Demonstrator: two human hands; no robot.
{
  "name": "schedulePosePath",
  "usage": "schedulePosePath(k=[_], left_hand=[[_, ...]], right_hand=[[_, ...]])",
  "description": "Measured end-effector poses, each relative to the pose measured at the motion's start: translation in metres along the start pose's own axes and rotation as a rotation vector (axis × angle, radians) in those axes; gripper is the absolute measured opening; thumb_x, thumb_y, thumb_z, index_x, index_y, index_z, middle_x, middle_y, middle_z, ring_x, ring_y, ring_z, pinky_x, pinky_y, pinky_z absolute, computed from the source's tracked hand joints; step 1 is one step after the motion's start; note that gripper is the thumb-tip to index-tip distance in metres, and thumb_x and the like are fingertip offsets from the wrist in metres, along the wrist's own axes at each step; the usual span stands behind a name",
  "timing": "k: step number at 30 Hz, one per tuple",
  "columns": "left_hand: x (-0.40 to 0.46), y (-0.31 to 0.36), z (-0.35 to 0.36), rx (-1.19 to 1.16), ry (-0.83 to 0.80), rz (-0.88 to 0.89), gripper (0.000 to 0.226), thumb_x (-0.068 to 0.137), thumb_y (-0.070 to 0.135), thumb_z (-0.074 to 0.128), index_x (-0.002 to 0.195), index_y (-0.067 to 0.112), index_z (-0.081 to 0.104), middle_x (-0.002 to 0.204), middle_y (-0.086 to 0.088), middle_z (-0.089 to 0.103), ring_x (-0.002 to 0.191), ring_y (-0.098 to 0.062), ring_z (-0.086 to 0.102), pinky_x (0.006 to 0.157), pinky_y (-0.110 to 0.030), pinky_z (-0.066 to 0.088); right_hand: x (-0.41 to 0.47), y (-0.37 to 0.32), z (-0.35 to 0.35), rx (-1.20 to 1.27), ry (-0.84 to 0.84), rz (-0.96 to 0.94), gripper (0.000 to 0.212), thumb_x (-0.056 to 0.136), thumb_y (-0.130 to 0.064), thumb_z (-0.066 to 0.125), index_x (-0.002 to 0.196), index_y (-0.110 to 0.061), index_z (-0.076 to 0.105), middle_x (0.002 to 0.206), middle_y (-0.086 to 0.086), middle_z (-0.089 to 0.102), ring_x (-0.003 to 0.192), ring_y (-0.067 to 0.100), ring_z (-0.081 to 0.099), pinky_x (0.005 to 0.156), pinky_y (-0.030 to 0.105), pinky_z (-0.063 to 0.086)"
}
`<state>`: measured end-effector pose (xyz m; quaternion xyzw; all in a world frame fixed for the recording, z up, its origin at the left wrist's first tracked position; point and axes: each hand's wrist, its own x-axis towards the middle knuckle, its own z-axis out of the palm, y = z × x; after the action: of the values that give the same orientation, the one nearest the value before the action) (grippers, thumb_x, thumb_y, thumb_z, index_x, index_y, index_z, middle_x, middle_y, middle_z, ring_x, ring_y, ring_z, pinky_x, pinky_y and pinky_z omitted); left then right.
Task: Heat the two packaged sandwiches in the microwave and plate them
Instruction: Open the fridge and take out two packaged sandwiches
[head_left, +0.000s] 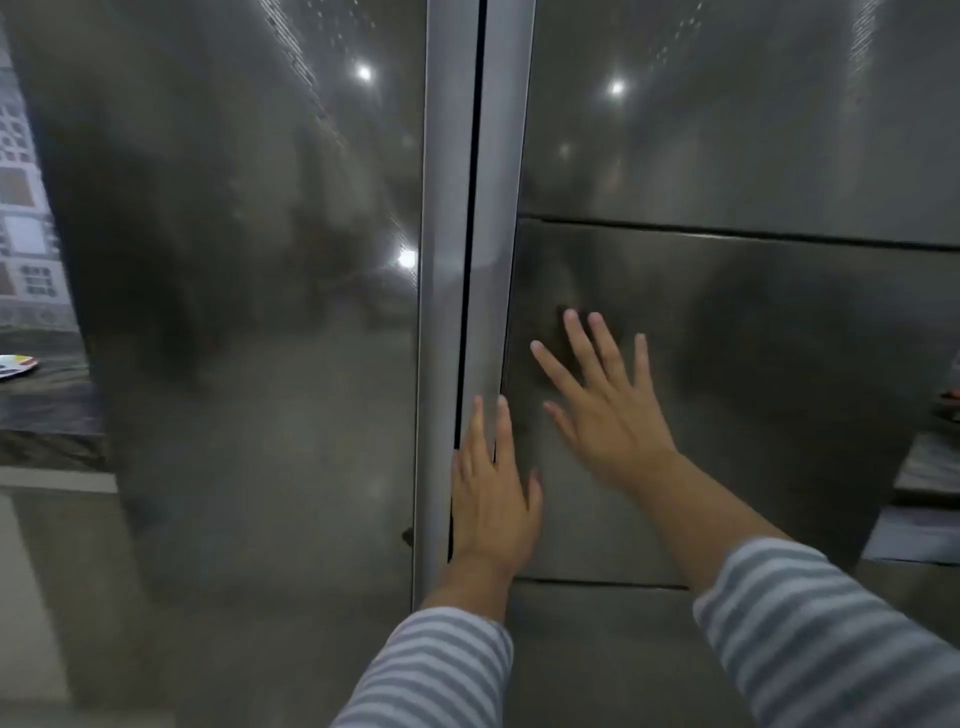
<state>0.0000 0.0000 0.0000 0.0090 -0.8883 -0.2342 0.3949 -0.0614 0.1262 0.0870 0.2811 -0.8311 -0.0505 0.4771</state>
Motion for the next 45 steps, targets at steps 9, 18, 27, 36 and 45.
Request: schedulePosePath(k=[9, 18, 27, 36, 45], left_hand=[[0.026, -0.012, 0.053, -0.236, 0.102, -0.018, 0.096, 0.086, 0.053, 0.044, 0.139, 0.041, -0.034, 0.146, -0.009, 0.015, 0.129, -0.03, 0.043, 0.1, -0.037, 0.046], [0.027, -0.006, 0.055, -0.217, 0.096, -0.096, 0.111, 0.086, 0.04, 0.065, 0.138, 0.045, -0.033, 0.137, -0.013, 0.026, 0.12, -0.03, 0.047, 0.095, -0.039, 0.047], [0.012, 0.012, 0.041, -0.127, 0.061, -0.181, 0.109, 0.087, 0.04, 0.065, 0.141, 0.031, -0.029, 0.138, -0.013, 0.025, 0.121, -0.026, 0.042, 0.097, -0.033, 0.042], [-0.055, 0.066, -0.006, -0.102, 0.043, -0.155, 0.108, 0.084, 0.017, 0.069, 0.145, 0.025, -0.02, 0.127, -0.012, 0.03, 0.102, -0.023, 0.048, 0.088, -0.029, 0.043], [-0.147, 0.16, -0.077, -0.218, -0.053, -0.164, 0.094, 0.093, -0.001, 0.045, 0.14, 0.039, -0.025, 0.142, -0.009, 0.036, 0.095, -0.025, 0.056, 0.081, -0.033, 0.05]], right_hand=[[0.02, 0.006, 0.05, -0.059, 0.103, -0.104, 0.067, 0.093, -0.056, 0.036, 0.152, -0.034, 0.012, 0.158, 0.01, 0.0, 0.146, 0.036, -0.001, 0.111, 0.064, -0.001], [0.019, 0.007, 0.046, -0.038, 0.081, -0.088, 0.069, 0.093, -0.057, 0.034, 0.15, -0.036, 0.001, 0.158, 0.007, -0.003, 0.145, 0.032, -0.001, 0.112, 0.063, -0.001], [0.01, 0.007, 0.032, 0.008, 0.065, -0.106, 0.069, 0.093, -0.058, 0.032, 0.15, -0.037, 0.0, 0.158, 0.004, -0.006, 0.145, 0.031, -0.004, 0.112, 0.063, -0.003], [-0.038, 0.011, -0.034, 0.091, 0.062, -0.123, 0.072, 0.091, -0.051, 0.044, 0.151, -0.035, 0.008, 0.16, 0.012, 0.007, 0.146, 0.037, 0.006, 0.11, 0.068, 0.011], [-0.124, 0.015, -0.15, 0.387, -0.003, 0.031, 0.057, 0.09, -0.045, 0.033, 0.142, -0.023, 0.026, 0.157, 0.018, 0.018, 0.144, 0.036, 0.018, 0.111, 0.061, 0.023]])
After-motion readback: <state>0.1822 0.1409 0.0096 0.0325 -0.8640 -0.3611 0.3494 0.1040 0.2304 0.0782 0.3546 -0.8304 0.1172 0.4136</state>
